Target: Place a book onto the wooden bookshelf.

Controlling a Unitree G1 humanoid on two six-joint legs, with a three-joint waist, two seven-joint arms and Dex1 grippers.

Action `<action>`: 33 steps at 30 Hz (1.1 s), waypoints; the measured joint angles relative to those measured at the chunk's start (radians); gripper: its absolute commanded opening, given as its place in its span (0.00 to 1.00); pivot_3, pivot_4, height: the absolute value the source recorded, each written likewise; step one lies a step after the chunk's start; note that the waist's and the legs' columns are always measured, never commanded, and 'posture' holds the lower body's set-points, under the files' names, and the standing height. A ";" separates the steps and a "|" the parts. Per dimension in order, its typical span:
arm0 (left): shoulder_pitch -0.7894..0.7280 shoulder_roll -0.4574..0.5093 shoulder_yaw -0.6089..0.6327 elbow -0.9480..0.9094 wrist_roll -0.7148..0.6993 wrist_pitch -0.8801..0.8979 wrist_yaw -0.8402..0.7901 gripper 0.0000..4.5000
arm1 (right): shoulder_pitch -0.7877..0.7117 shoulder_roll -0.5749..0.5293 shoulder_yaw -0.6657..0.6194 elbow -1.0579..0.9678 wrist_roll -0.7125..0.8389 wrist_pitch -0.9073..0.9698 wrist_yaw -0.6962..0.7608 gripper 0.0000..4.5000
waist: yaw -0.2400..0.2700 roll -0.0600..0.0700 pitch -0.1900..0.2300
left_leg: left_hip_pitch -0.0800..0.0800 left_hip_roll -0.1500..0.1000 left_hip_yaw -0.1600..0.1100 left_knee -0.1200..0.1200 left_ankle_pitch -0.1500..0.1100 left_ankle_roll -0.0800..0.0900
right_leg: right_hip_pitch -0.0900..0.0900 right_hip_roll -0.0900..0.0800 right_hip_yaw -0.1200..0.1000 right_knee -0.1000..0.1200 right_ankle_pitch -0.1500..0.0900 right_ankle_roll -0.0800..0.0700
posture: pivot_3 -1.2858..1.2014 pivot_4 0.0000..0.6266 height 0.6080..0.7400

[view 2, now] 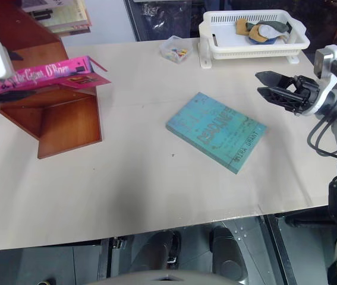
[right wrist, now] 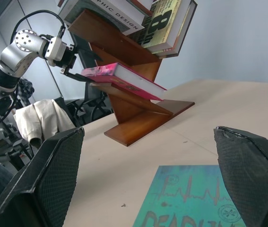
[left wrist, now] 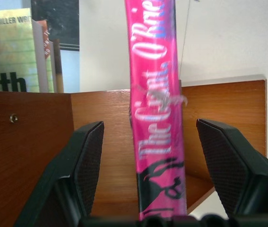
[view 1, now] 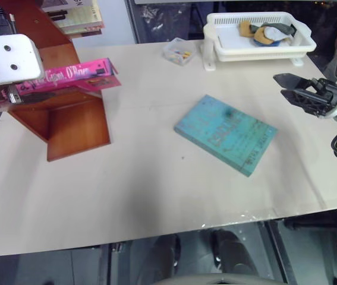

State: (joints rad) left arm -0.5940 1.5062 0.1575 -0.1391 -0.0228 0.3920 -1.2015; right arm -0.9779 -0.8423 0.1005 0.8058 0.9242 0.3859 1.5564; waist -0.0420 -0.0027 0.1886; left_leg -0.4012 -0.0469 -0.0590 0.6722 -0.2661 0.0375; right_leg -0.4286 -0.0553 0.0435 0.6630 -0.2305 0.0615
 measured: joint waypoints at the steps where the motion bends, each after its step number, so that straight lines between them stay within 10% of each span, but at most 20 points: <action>1: 0.001 0.002 0.000 -0.001 0.000 0.002 -0.002 0.76 | 0.000 0.000 0.000 0.000 0.000 0.000 0.000 1.00 | 0.000 0.000 0.000 | 0.000 0.000 0.000 0.000 0.000 0.000 | 0.000 0.000 0.000 0.000 0.000 0.000 | 0.52 0.24 1.00; 22: -0.092 -0.031 0.000 -0.062 -0.134 0.018 -0.001 0.76 | 0.000 -0.005 0.000 0.000 -0.016 -0.002 0.000 1.00 | 0.000 0.000 0.000 | 0.000 0.000 0.000 0.000 0.000 0.000 | 0.000 0.000 0.000 0.000 0.000 0.000 | 0.52 0.24 1.00; 33: -0.266 -0.237 -0.126 -0.097 -0.173 0.028 0.044 0.76 | 0.000 -0.015 0.000 -0.001 -0.020 -0.001 0.001 1.00 | 0.003 0.000 0.000 | 0.000 0.000 0.000 0.001 0.000 0.000 | 0.000 0.000 0.000 0.001 0.000 0.000 | 0.52 0.24 1.00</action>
State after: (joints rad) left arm -0.8599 1.2692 0.0319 -0.2365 -0.1958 0.4201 -1.1579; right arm -0.9777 -0.8573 0.1001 0.8045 0.9047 0.3852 1.5573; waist -0.0389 -0.0029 0.1885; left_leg -0.4015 -0.0471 -0.0591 0.6736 -0.2659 0.0373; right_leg -0.4283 -0.0550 0.0432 0.6637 -0.2304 0.0616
